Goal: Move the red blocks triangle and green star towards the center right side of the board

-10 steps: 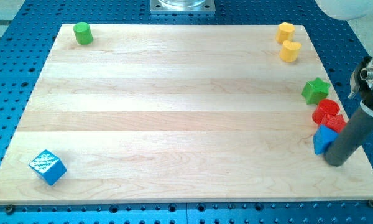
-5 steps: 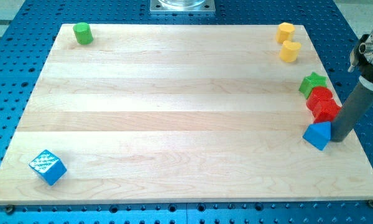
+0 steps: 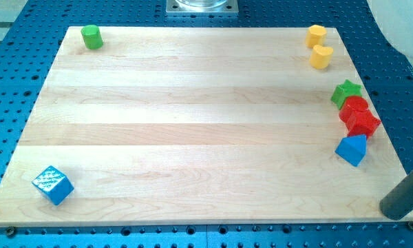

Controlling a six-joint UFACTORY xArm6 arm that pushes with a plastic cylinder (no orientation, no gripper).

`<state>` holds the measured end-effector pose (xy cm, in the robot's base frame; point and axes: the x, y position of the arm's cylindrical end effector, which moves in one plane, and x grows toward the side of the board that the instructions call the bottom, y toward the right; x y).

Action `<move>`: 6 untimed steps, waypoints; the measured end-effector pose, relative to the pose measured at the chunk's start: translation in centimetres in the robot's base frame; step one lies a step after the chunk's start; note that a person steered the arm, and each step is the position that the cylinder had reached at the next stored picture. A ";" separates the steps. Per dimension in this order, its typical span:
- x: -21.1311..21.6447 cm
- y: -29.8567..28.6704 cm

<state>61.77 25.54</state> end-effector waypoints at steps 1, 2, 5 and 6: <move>-0.2 -5.5; -2.9 -8.2; -7.8 -5.3; -8.1 -3.2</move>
